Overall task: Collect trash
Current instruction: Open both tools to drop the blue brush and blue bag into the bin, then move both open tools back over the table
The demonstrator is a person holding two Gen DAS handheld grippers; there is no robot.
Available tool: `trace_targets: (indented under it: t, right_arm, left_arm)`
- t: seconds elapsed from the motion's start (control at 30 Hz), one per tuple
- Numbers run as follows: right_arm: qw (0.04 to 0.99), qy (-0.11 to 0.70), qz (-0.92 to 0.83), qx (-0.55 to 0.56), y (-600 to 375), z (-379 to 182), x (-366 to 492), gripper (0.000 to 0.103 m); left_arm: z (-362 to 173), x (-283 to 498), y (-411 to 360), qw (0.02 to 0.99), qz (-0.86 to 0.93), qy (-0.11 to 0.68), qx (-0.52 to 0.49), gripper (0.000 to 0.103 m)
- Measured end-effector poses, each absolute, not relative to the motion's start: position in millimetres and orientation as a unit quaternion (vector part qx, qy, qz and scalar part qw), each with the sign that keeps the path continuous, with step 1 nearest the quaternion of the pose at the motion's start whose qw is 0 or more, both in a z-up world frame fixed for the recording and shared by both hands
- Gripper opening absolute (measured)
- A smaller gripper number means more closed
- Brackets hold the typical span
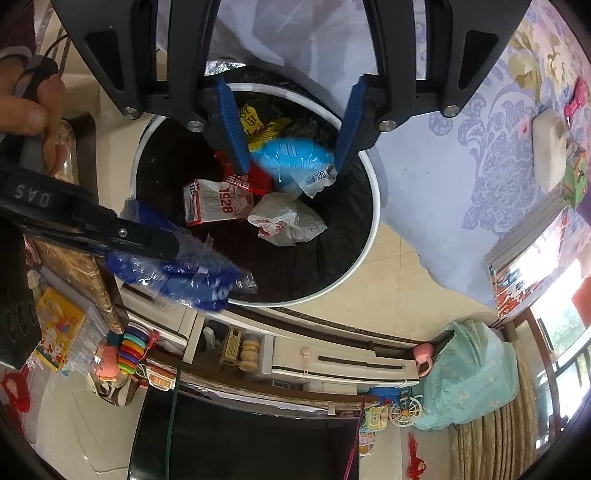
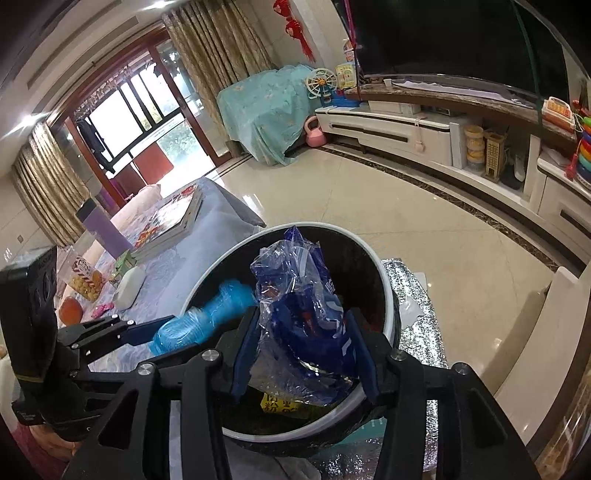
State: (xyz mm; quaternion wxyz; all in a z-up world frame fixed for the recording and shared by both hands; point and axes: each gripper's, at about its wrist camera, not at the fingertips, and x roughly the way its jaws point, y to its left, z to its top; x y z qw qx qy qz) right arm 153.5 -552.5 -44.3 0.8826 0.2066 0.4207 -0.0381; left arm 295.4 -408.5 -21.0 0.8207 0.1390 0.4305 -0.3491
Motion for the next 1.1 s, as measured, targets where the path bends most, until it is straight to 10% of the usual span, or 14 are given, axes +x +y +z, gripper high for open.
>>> trace_targets:
  t: [0.17, 1.1]
  right_arm:
    - [0.885, 0.409, -0.044, 0.217, -555, -40, 150, 0.075]
    - [0.889, 0.408, 0.075, 0.196, -391, -40, 145, 0.086]
  left_arm:
    - [-17, 290, -392, 0.827, -0.349, 0.425, 0.119, 0.054]
    - [-33, 222, -151, 0.879, -0.190, 0.437, 0.001, 0.060]
